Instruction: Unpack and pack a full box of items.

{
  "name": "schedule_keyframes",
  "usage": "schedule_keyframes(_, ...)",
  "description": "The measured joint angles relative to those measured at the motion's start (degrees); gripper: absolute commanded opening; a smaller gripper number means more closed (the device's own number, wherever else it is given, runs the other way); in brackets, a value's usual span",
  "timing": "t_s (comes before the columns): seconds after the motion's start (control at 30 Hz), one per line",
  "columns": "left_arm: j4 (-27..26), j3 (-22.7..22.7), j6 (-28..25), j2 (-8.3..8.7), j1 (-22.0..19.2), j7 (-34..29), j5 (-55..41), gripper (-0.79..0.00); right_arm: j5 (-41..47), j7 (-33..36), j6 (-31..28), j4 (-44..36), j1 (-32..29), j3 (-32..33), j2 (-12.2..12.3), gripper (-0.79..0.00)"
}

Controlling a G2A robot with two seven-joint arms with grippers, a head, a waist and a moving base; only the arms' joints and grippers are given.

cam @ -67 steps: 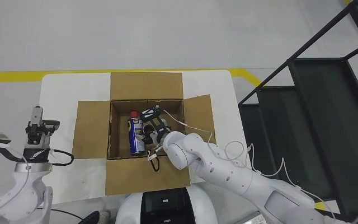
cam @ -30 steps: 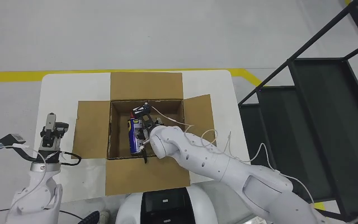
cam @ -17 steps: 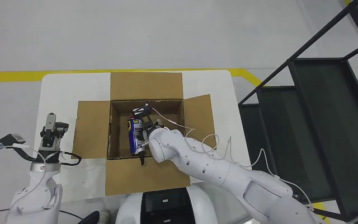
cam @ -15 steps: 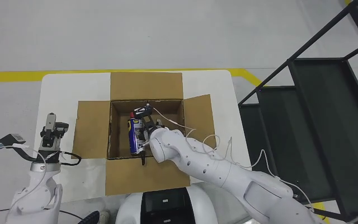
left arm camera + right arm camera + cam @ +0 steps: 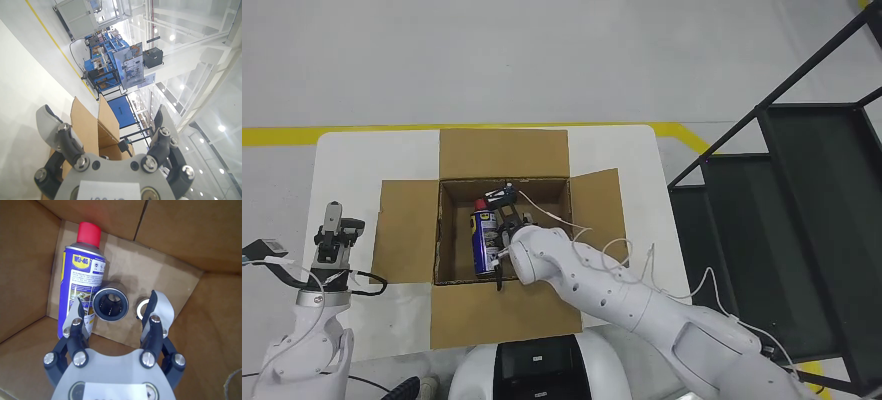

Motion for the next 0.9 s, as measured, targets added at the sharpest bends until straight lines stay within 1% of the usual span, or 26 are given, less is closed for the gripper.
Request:
schedule_keyframes(0.07, 0.0, 0.0, 0.0, 0.0, 0.0, 0.0, 0.0, 0.0, -0.24, 0.2, 0.22, 0.58, 0.06, 0.05, -0.28, -0.212)
schedule_keyframes(0.2, 0.0, 0.0, 0.0, 0.0, 0.0, 0.0, 0.0, 0.0, -1.41, 1.03, 1.22, 1.79, 0.43, -0.08, -0.95, -0.212)
schedule_keyframes(0.37, 0.0, 0.0, 0.0, 0.0, 0.0, 0.0, 0.0, 0.0, -2.29, 1.69, 1.79, 2.58, 0.68, -0.02, -1.7, -0.16)
schedule_keyframes(0.8, 0.0, 0.0, 0.0, 0.0, 0.0, 0.0, 0.0, 0.0, -2.55, 2.69, 1.23, 7.71, 2.25, -0.2, -4.39, -0.163)
schedule_keyframes(0.87, 0.0, 0.0, 0.0, 0.0, 0.0, 0.0, 0.0, 0.0, -2.5, 2.6, 0.99, 8.37, 2.41, -0.2, -4.75, -0.182)
schedule_keyframes(0.9, 0.0, 0.0, 0.0, 0.0, 0.0, 0.0, 0.0, 0.0, -2.45, 2.54, 0.85, 8.81, 2.51, -0.19, -4.98, -0.231)
